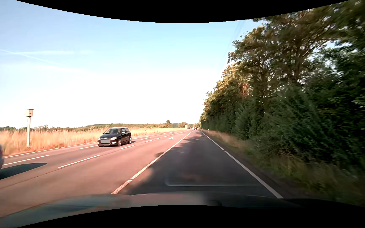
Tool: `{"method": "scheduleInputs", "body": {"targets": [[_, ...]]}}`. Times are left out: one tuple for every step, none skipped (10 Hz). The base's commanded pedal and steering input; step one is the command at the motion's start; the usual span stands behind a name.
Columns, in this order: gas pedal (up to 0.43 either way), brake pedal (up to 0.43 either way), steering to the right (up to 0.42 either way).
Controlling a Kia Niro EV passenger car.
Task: Follow the waypoints while adhering to traffic rules and regulations
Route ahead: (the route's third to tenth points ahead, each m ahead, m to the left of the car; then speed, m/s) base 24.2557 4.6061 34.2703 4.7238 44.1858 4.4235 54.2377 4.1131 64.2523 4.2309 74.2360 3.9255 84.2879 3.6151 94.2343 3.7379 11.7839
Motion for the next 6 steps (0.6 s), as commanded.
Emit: {"method": "scheduleInputs", "body": {"targets": [[0.311, 0.000, -0.002], [0.311, 0.000, -0.003], [0.311, 0.000, -0.003], [0.311, 0.000, -0.003], [0.311, 0.000, -0.003], [0.311, 0.000, -0.003]]}}
